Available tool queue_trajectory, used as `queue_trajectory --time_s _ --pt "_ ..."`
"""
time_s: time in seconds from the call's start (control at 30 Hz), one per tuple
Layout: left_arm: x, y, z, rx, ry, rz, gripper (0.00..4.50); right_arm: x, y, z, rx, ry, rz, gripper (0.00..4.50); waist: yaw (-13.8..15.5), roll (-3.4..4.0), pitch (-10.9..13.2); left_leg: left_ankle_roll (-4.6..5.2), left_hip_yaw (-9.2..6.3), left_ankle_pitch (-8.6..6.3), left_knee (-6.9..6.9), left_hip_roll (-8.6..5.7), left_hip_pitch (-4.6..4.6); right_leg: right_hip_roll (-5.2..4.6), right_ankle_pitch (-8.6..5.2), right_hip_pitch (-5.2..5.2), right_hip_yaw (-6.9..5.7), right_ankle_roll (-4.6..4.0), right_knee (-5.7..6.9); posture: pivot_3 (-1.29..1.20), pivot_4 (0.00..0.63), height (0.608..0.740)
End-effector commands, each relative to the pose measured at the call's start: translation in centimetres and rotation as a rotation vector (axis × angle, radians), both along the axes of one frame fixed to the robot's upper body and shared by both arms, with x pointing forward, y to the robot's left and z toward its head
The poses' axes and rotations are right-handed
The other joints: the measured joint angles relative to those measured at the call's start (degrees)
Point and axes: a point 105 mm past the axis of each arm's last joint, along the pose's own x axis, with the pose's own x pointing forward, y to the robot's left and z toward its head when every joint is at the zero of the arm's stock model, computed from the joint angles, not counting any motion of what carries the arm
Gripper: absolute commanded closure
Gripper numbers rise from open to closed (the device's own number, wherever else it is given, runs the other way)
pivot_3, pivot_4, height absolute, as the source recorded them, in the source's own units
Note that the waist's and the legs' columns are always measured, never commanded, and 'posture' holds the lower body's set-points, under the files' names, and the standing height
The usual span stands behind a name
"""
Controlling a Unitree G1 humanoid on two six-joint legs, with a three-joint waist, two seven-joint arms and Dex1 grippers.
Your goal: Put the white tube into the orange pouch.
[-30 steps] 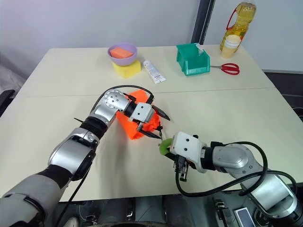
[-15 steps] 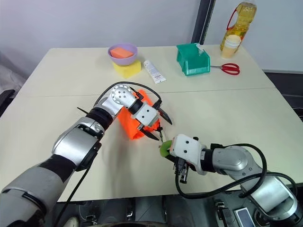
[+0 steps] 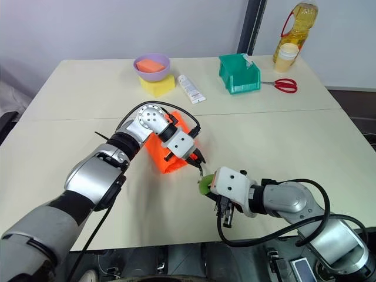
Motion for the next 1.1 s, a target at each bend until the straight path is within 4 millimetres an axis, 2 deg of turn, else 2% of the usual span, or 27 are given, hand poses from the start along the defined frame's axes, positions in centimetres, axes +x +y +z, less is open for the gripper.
queue_trajectory --time_s 0.03,0.17,0.3,0.7,1.0,1.1 --pt "0.3 -0.3 1.0 -0.003 -0.049 -0.007 4.29 -0.4 0.7 0.8 0.014 -0.038 0.037 4.50 0.00 0.00 0.00 0.00 0.00 0.00 0.00 0.00 0.00 0.00 0.00 0.00 0.00 0.00 0.00 0.00 0.150 0.731" --pt "0.5 -0.3 0.9 -0.009 -0.057 0.006 4.29 -0.4 0.7 0.8 0.015 -0.040 0.037 4.50 0.01 0.00 0.00 0.00 0.00 0.00 0.00 0.00 0.00 0.00 0.00 0.00 0.00 0.00 0.00 0.00 0.150 0.731" --pt "0.8 0.6 0.5 0.010 -0.072 0.027 4.29 -0.2 0.5 0.9 0.012 -0.048 0.032 4.50 -0.06 0.00 0.00 0.00 0.00 0.00 0.00 0.00 0.00 0.00 0.00 0.00 0.00 0.00 0.00 0.00 0.150 0.731" --pt "2.5 3.3 0.1 0.029 -0.124 0.148 4.29 0.3 -1.9 1.8 -0.030 -0.066 -0.024 4.50 0.05 0.00 0.00 0.01 0.01 -0.01 0.01 0.00 -0.01 -0.01 0.00 0.00 0.00 0.01 0.00 0.00 0.150 0.731" --pt "3.0 4.0 0.6 -0.008 -0.106 0.208 4.29 0.9 -3.2 2.5 -0.052 -0.093 -0.064 4.50 0.02 0.00 0.00 0.02 0.01 -0.01 0.01 0.00 -0.01 0.00 0.00 0.00 0.00 0.02 0.00 0.00 0.150 0.731" --pt "2.9 4.0 0.7 -0.041 -0.052 0.225 4.29 1.0 -3.1 2.5 -0.051 -0.095 -0.061 4.50 0.02 0.00 0.00 0.02 0.01 -0.01 0.01 0.00 -0.01 0.00 0.00 0.00 0.00 0.02 0.00 0.00 0.150 0.731"
